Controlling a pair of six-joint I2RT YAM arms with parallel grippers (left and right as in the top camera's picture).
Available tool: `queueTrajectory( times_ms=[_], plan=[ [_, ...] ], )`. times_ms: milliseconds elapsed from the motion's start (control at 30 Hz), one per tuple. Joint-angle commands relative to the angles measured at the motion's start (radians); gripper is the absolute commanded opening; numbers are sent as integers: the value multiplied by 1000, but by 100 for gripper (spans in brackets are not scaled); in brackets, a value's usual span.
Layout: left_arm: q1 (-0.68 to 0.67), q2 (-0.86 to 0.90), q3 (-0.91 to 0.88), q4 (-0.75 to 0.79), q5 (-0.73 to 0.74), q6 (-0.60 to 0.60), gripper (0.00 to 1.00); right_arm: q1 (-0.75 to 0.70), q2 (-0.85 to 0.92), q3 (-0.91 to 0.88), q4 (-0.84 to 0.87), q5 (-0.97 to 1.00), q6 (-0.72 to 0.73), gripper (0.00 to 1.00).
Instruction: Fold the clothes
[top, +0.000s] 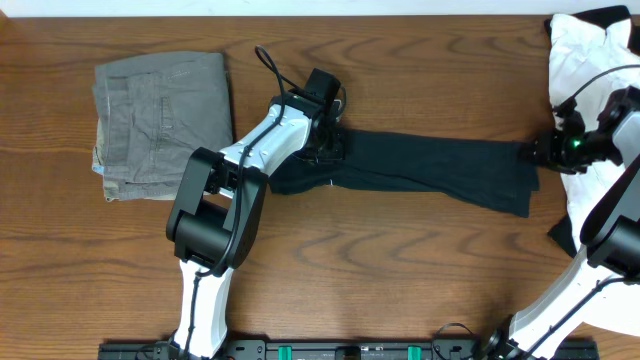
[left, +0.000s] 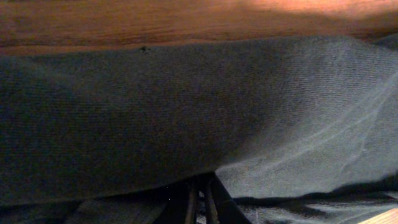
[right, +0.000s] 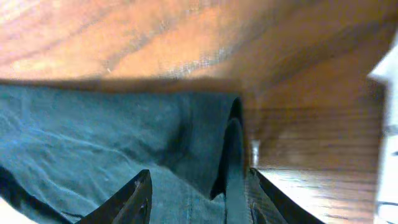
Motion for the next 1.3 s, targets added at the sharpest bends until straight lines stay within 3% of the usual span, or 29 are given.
queueTrajectory(
  times_ms=[0,333,700,1067,1267],
  plan=[
    [12,40,-18,-15,-96,2,9,-3,12,72,-31,3,-14,47],
    [12,40,-18,-14,-96,3,9,6,13,66,-90,-3,-33,41],
    [12,40,-18,-15,-96,2,9,16,13,-95,87,-25,-37,42],
    [12,40,-18,-16,-96,2,9,17,13,-26,31,-45,-36,41],
    [12,40,-18,-16,-96,2,9,19,13,5,6,-49,-25,35]
  ],
)
